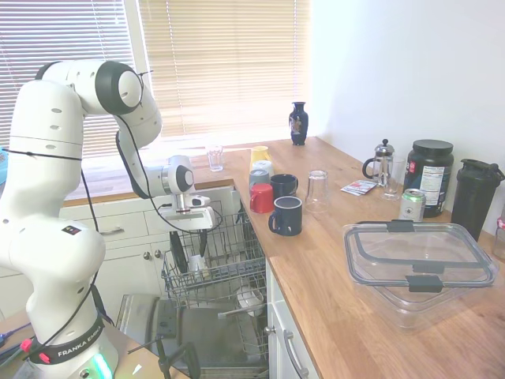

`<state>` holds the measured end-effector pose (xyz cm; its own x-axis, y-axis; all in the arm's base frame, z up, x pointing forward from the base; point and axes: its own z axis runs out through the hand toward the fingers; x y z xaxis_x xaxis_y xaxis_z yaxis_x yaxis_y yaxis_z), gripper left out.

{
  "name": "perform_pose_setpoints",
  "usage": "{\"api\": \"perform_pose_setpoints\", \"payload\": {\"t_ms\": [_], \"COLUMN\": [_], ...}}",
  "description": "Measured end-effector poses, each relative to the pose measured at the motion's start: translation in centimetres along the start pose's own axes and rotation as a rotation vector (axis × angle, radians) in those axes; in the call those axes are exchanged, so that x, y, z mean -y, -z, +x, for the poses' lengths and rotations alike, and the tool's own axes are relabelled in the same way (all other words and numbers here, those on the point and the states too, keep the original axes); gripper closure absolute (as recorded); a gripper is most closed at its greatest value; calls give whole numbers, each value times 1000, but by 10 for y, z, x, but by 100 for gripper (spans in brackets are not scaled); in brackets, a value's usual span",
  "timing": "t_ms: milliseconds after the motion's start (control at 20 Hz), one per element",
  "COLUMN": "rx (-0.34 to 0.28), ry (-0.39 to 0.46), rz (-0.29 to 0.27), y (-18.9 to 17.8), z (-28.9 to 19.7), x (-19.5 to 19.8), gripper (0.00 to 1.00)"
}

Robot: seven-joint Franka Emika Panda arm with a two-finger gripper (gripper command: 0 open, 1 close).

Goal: Unload a mug from dishwasher

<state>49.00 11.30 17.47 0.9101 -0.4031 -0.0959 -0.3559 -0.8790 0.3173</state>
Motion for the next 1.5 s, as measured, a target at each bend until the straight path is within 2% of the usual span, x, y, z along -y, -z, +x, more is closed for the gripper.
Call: {"api": "perform_pose_setpoints", "payload": {"t_ms": [350, 850, 1200, 1500], "rx": [5, 13, 18, 5], "ry": [31, 87, 113, 135], "rz": [4, -7, -11, 18], "y": [-23, -45, -62, -83], "z": [19, 12, 12, 11], "x": [11, 31, 26, 20], "gripper": [0, 0, 0, 0]}}
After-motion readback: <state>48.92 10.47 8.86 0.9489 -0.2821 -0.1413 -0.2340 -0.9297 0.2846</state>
